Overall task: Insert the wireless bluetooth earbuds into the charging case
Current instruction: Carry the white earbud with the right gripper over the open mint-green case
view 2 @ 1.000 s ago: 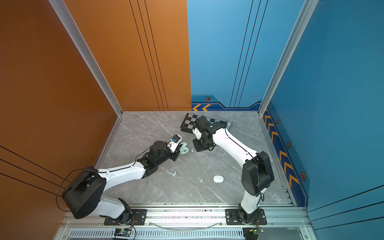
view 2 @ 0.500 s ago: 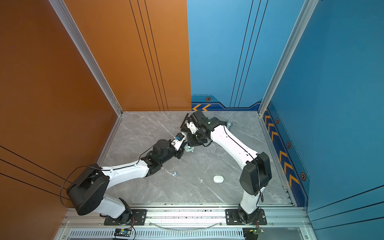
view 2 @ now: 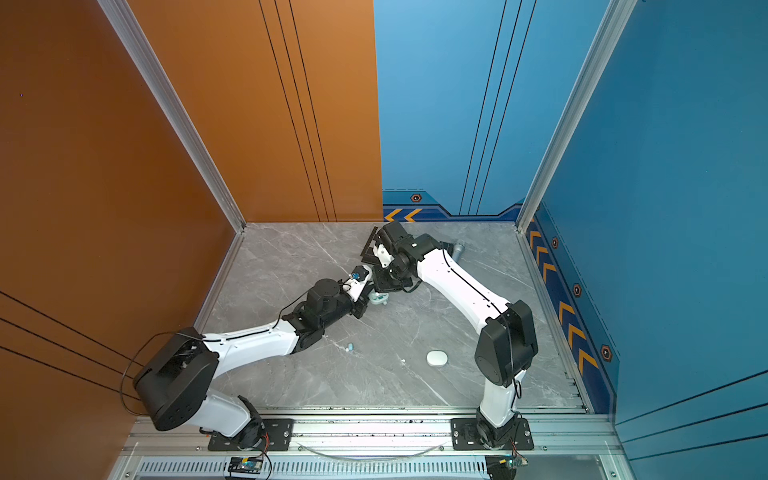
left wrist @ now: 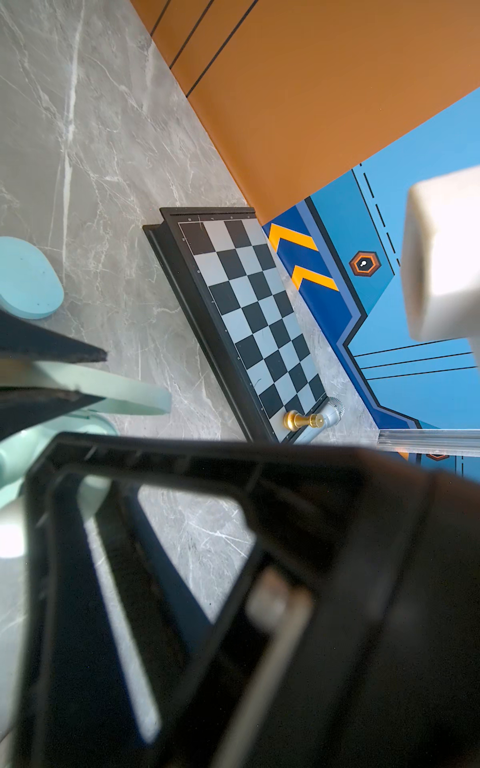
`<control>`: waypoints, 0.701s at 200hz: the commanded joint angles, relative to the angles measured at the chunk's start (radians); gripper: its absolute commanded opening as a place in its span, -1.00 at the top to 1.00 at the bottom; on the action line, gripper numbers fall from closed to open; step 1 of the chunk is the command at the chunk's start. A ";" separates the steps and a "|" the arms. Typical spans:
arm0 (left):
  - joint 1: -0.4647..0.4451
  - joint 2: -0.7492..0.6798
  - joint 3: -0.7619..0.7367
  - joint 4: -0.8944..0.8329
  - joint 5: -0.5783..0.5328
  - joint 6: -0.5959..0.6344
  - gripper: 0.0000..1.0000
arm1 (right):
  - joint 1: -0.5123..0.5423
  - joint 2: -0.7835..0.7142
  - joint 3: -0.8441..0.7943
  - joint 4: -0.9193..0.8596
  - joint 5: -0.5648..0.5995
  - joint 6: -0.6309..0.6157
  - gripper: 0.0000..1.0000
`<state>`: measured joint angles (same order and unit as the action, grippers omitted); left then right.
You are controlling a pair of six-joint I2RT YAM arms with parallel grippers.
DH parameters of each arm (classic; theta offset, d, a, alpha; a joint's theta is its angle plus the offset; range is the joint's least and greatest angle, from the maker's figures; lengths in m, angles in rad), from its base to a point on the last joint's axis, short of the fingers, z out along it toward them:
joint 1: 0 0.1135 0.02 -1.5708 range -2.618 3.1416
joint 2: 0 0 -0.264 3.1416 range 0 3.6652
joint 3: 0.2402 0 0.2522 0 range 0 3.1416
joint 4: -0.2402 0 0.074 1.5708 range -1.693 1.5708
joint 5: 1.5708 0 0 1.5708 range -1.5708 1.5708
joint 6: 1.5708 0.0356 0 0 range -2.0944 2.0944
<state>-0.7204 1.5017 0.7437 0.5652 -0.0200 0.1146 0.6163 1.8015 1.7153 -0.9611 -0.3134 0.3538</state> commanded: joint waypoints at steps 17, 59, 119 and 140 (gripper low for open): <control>-0.013 -0.005 0.040 0.044 -0.034 -0.014 1.00 | 0.007 -0.017 0.008 0.012 0.027 0.015 0.69; -0.008 -0.005 0.049 0.044 -0.048 -0.042 1.00 | 0.007 -0.073 -0.055 0.061 0.029 0.008 0.69; -0.008 -0.010 0.054 0.043 -0.035 -0.046 1.00 | 0.006 -0.076 -0.062 0.103 0.045 0.045 0.69; -0.007 -0.012 0.056 0.043 -0.032 -0.045 1.00 | 0.006 -0.066 -0.058 0.114 0.047 0.053 0.69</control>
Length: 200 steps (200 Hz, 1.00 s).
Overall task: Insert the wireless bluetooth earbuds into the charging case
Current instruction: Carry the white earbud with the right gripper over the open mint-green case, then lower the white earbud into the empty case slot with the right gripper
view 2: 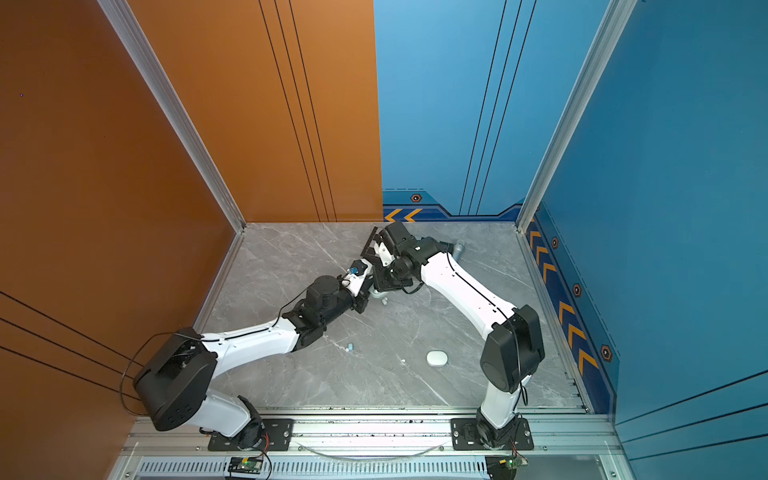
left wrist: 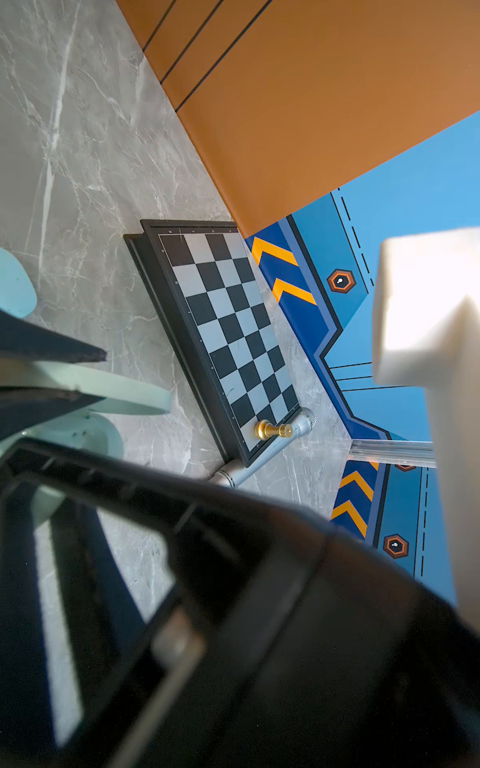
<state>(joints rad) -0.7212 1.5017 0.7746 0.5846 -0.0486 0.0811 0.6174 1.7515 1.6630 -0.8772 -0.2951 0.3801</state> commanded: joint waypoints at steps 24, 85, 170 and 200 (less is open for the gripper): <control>-0.007 -0.016 0.023 0.023 -0.004 -0.011 1.00 | 0.005 -0.013 -0.009 0.029 0.036 0.019 0.69; -0.007 -0.010 0.031 0.024 -0.004 -0.013 1.00 | 0.005 -0.014 -0.033 0.029 0.039 0.011 0.66; -0.008 -0.014 0.036 0.023 0.001 -0.016 1.00 | -0.001 0.000 -0.028 0.040 0.049 0.017 0.64; -0.009 -0.014 0.037 0.024 0.005 -0.016 1.00 | -0.001 0.003 -0.026 0.050 0.050 0.026 0.62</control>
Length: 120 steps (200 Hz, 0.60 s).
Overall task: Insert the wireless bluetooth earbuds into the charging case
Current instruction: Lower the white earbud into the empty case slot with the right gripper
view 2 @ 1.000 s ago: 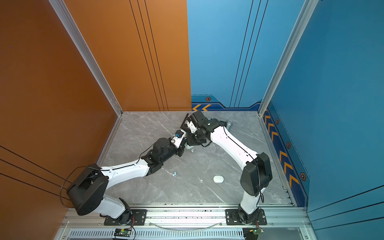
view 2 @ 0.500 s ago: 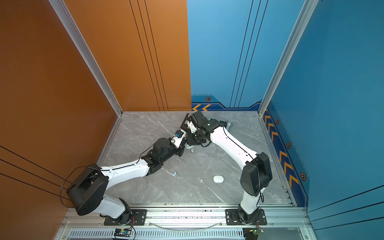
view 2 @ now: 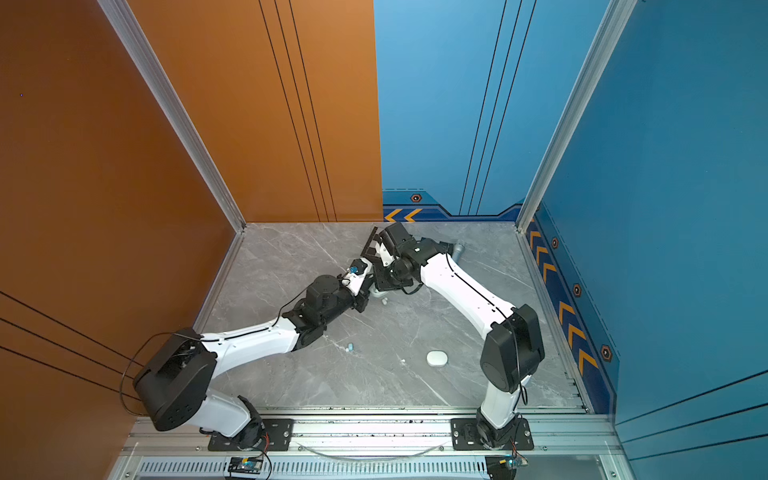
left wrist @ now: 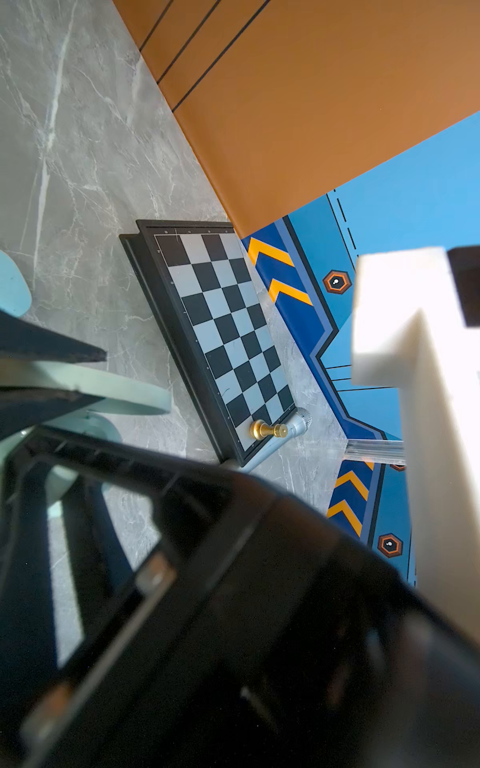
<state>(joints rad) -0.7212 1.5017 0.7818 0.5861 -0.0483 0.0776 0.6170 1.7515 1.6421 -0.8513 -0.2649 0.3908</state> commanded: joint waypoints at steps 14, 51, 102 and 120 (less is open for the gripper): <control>-0.008 -0.012 0.030 0.021 0.005 -0.013 1.00 | -0.001 0.004 -0.005 0.024 0.023 0.017 0.61; -0.008 -0.012 0.028 0.022 0.004 -0.014 1.00 | 0.001 0.004 -0.004 0.026 0.012 0.020 0.51; -0.009 -0.012 0.026 0.023 0.005 -0.015 1.00 | 0.001 -0.004 0.001 0.037 -0.002 0.023 0.41; -0.009 -0.012 0.024 0.023 0.005 -0.015 1.00 | 0.001 -0.006 0.001 0.037 -0.006 0.026 0.39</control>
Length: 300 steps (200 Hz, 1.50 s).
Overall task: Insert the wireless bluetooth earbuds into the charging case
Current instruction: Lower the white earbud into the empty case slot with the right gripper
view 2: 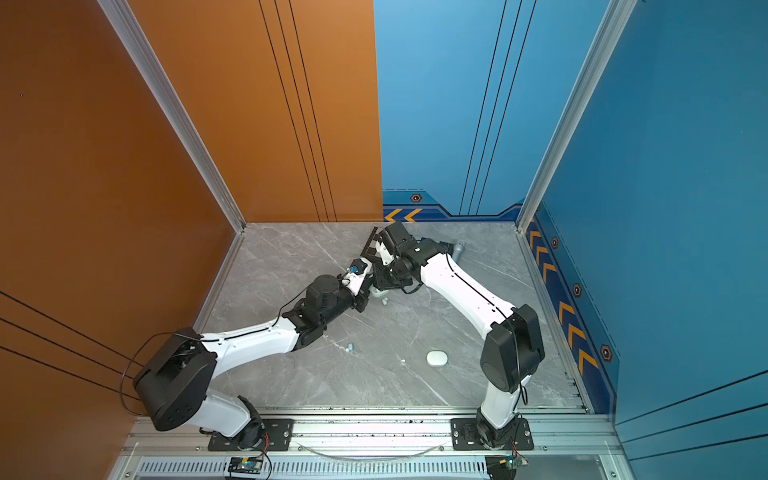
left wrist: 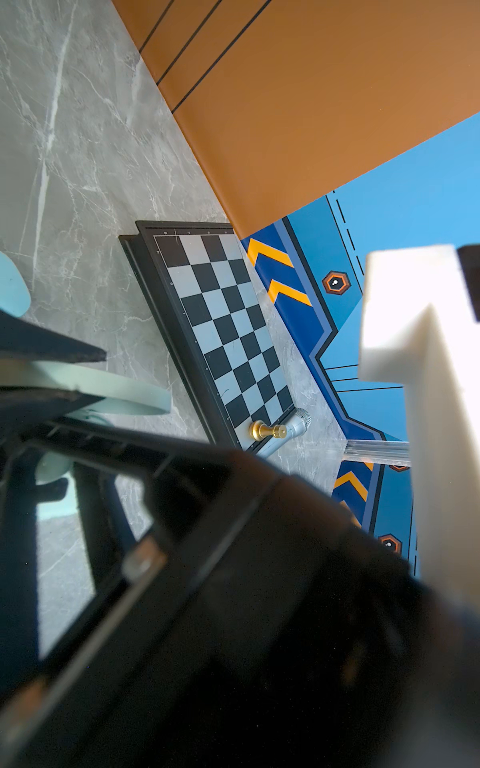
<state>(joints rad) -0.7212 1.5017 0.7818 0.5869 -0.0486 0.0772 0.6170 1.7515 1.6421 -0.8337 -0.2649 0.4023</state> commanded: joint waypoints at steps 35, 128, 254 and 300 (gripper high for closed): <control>-0.006 -0.012 0.024 0.022 0.003 -0.015 1.00 | 0.003 -0.020 -0.006 0.020 -0.013 0.015 0.40; -0.001 -0.011 0.024 0.022 0.006 -0.017 1.00 | 0.009 -0.053 -0.044 0.018 -0.027 0.017 0.48; 0.000 -0.007 0.027 0.022 0.010 -0.019 1.00 | 0.008 -0.054 -0.048 0.020 -0.021 0.004 0.48; 0.001 -0.011 0.020 0.021 0.009 -0.016 1.00 | 0.022 -0.044 -0.035 0.022 -0.041 0.003 0.51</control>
<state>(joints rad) -0.7212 1.5017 0.7818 0.5869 -0.0479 0.0769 0.6250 1.7164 1.6039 -0.8177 -0.2886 0.4088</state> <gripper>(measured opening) 0.107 0.253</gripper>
